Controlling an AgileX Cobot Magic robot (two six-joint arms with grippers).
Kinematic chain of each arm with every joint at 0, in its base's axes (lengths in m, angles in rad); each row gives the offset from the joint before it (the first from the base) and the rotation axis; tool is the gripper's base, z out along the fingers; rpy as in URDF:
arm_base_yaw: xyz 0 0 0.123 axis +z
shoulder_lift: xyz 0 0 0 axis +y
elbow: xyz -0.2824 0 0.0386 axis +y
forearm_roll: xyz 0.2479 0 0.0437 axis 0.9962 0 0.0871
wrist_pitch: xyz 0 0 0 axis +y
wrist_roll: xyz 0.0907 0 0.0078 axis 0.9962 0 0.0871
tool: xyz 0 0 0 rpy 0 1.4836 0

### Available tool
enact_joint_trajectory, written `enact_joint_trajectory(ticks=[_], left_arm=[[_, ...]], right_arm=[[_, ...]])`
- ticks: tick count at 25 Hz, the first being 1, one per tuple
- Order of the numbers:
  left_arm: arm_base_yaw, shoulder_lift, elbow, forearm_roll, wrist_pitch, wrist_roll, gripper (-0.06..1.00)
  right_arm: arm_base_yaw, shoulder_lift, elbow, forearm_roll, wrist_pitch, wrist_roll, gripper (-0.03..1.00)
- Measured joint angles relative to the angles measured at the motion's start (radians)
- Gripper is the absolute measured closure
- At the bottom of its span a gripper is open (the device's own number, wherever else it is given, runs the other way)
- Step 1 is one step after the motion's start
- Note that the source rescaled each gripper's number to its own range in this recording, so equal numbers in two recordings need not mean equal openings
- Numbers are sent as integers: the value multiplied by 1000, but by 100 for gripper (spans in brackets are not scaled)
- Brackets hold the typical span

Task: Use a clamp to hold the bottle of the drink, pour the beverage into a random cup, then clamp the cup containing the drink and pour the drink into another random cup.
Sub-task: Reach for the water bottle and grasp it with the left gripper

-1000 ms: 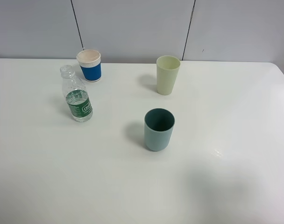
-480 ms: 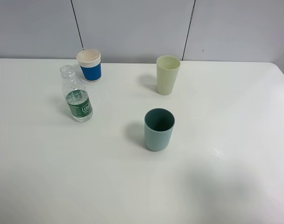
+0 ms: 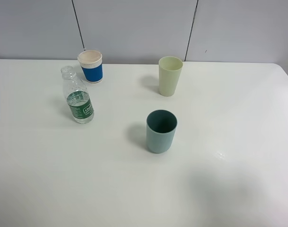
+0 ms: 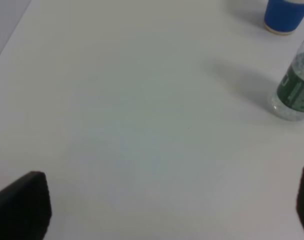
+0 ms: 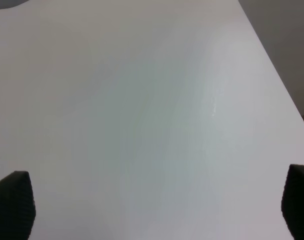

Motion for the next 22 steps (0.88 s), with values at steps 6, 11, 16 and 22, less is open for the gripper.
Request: enact_joint_trajectory(ticks=[6, 11, 16, 22], left_arm=[[0, 0, 0, 0, 0, 0, -6], [0, 0, 0, 0, 0, 0, -6], [0, 0, 0, 0, 0, 0, -6], [0, 0, 0, 0, 0, 0, -6]], right_arm=[[0, 0, 0, 0, 0, 0, -3], [0, 0, 0, 0, 0, 0, -3], [0, 0, 0, 0, 0, 0, -3], [0, 0, 0, 0, 0, 0, -3]])
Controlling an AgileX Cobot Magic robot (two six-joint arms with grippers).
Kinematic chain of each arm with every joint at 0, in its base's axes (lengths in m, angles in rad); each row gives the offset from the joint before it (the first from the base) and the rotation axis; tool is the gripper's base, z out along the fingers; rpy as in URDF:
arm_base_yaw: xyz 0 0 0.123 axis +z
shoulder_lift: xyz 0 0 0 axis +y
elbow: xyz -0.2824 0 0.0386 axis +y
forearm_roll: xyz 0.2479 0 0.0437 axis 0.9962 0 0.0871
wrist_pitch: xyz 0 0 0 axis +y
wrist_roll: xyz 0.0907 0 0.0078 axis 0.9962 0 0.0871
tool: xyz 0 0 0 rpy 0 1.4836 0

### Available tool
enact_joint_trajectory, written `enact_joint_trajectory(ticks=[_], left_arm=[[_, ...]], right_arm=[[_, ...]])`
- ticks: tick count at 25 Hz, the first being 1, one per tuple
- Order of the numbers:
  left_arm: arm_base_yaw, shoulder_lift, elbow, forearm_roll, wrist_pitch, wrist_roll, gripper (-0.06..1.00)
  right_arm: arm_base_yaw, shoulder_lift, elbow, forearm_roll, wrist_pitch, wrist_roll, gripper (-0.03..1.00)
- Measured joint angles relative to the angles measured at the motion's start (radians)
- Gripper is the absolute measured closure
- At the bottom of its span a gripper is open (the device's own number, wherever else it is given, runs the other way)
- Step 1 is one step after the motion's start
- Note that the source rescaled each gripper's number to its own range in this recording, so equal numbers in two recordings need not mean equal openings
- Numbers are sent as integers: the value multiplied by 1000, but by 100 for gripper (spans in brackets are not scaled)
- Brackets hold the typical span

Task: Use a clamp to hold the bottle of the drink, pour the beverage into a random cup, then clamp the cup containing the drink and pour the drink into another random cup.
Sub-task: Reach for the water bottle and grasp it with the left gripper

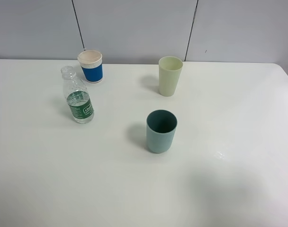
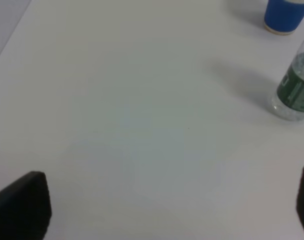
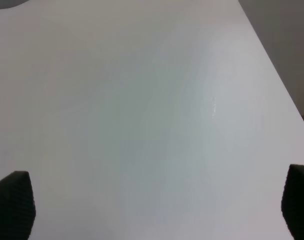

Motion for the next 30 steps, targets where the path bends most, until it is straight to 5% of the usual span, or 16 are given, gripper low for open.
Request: enact_joint_trajectory(ticks=[10, 18, 30], left_arm=[[0, 57, 0, -4, -1, 12, -6], [0, 356, -2, -44, -17, 161, -6], [0, 716, -34, -228, -278, 374, -6]], right_arm=[[0, 0, 0, 0, 0, 0, -3], [0, 0, 0, 0, 0, 0, -3], [0, 0, 0, 0, 0, 0, -3]])
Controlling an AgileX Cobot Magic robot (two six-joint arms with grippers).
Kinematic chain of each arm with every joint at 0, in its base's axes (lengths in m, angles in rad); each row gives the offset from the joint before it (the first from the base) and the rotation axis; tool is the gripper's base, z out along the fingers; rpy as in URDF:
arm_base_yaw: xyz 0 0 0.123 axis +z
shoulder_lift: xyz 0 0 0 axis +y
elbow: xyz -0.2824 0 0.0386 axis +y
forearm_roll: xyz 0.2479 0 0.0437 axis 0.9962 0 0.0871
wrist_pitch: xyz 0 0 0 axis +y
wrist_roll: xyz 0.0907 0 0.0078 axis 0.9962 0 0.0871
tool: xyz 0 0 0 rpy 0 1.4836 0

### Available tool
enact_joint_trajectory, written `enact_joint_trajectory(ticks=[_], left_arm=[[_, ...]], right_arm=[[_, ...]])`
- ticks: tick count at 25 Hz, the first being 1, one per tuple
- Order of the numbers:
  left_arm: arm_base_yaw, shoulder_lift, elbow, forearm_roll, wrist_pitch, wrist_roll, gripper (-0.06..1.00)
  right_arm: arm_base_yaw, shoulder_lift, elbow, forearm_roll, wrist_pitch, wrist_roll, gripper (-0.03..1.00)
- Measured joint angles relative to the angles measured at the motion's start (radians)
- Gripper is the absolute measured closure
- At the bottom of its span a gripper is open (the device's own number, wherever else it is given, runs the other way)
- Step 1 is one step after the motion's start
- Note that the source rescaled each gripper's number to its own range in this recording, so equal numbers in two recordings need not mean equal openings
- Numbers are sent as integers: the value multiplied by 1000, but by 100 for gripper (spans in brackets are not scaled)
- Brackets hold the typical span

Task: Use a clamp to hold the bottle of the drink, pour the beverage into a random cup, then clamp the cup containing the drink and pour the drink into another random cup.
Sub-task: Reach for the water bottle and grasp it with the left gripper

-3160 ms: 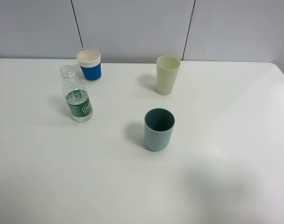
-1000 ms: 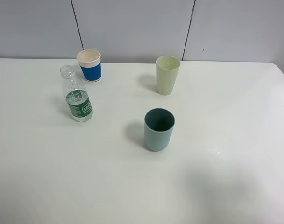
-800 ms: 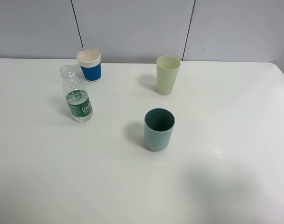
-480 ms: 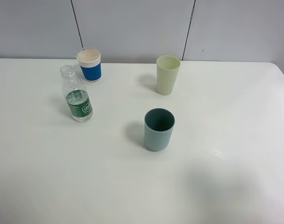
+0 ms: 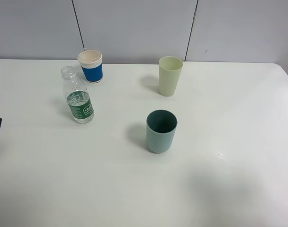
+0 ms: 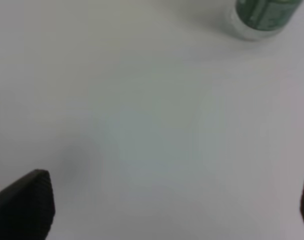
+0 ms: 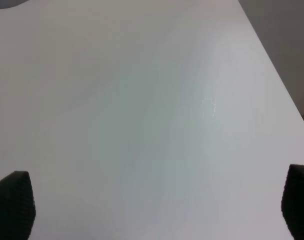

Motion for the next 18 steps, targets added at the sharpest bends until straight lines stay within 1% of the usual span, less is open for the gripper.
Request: enact_joint_trajectory(ticks=[3, 8, 9, 12, 18], left_arm=[[0, 84, 0, -32, -33, 52, -6], [-10, 181, 0, -36, -107, 119, -6], [-46, 217, 2, -29, -154, 132, -6], [-124, 272, 13, -29, -239, 145, -6], [-253, 400, 73, -33, -404, 147, -6]], right_arm=[[0, 0, 0, 0, 0, 0, -3], [0, 0, 0, 0, 0, 0, -3], [0, 0, 0, 0, 0, 0, -3], [0, 0, 0, 0, 0, 0, -3], [0, 0, 0, 0, 0, 0, -3]])
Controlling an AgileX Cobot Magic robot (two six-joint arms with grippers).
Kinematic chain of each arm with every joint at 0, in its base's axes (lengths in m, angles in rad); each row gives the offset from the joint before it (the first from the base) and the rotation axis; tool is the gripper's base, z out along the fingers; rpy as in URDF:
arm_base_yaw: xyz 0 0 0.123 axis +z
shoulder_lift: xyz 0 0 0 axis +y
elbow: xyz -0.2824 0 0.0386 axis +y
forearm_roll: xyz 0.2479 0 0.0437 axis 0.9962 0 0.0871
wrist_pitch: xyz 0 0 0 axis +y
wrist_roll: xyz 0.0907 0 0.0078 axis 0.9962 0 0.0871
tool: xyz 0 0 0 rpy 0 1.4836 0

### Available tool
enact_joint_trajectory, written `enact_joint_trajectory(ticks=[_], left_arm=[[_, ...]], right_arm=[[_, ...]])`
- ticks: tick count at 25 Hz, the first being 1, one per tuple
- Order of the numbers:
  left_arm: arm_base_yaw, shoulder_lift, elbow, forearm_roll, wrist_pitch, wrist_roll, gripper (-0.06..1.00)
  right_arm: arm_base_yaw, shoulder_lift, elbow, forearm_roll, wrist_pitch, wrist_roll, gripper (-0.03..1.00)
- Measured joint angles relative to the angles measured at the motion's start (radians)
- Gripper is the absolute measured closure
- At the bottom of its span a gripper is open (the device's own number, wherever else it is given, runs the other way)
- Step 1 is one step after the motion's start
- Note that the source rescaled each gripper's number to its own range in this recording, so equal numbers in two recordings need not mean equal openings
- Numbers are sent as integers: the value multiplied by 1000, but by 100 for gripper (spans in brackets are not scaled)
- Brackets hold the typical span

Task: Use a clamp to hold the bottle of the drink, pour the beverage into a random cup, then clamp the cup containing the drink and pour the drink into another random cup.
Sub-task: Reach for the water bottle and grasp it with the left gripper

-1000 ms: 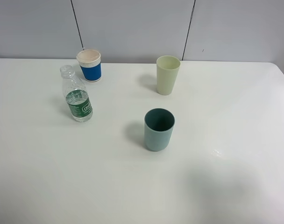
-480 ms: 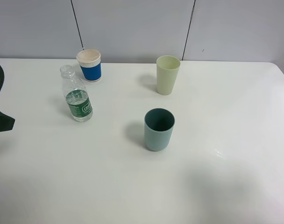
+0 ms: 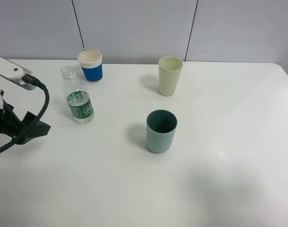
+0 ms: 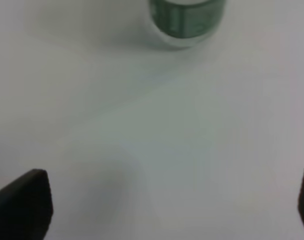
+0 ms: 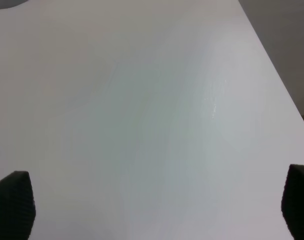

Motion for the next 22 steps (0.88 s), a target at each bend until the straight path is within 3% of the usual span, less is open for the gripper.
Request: enact_joint_trajectory(ticks=[4, 5, 10, 11, 14, 22], left_arm=[[-68, 68, 72, -12, -176, -3, -6], [-68, 68, 72, -12, -176, -3, -6], [-159, 169, 158, -64, -525, -6, -6], [-159, 169, 158, -64, -525, -6, -6], [-181, 236, 184, -67, -673, -19, -6], [-182, 428, 193, -47, -991, -174, -6]], right_arm=[[0, 0, 0, 0, 0, 0, -3], [0, 0, 0, 0, 0, 0, -3], [0, 0, 0, 0, 0, 0, -3], [0, 0, 0, 0, 0, 0, -3], [0, 0, 0, 0, 0, 0, -3], [0, 0, 0, 0, 0, 0, -3]])
